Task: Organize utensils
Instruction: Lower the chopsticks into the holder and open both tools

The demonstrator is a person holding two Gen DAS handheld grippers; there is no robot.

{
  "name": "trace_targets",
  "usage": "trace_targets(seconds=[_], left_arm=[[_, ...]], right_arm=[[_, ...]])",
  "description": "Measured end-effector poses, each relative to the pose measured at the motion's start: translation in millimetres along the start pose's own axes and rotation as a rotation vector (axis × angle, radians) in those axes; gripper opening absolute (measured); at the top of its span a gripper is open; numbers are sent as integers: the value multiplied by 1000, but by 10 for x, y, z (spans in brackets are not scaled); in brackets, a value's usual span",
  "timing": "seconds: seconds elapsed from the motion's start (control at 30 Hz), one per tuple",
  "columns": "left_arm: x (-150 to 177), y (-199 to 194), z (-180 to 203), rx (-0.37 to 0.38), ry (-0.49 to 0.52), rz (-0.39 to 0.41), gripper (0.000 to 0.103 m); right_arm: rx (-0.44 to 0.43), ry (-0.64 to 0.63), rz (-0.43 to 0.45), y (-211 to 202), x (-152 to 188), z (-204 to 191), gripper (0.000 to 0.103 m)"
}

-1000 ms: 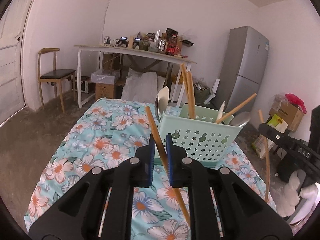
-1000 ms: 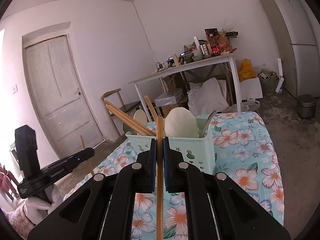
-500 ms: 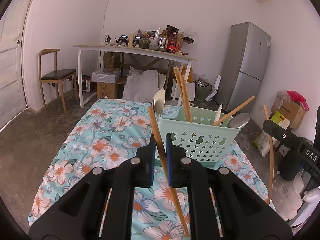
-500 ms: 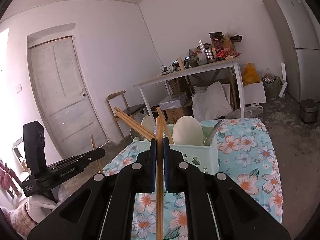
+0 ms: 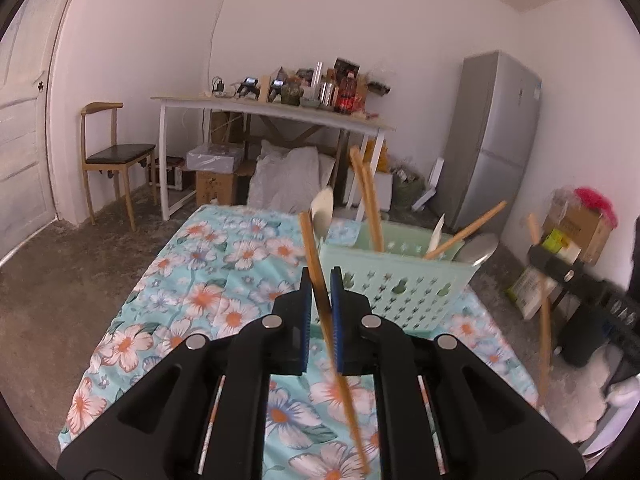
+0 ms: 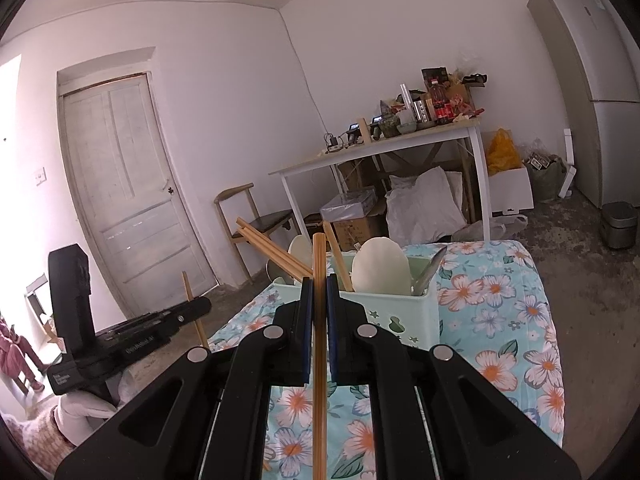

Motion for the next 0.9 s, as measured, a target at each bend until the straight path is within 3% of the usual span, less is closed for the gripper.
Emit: trace_targets(seconds=[0.2,0.37,0.5,0.73,0.9], left_arm=[[-428,-330,-44,97,-85,166,5],[-859,-622,-27,222,-161,386,5],[-1035,-622,102,265,-163,489,5],[-1047,25,310,262,-195,423,5],[-1085,185,425,303,-209,416,5]], right_arm=[[-3,9,6,-19,-14,-10,7],[0,28,16,-47,-8,32,7],[-4,55,16,-10,4,127,7],[-8,89,9,51,48,287,7],[-2,100,3,86,60,396,7]])
Point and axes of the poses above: each gripper's, at about its wrist camera, not at the fingertips, and y roughly the way its jaws point, z to its right, x to its underside, the point moved 1 cm from there along y, roughly the way its jaws point, and after that the axes turned 9 degrees about -y, right-handed, at the moved point
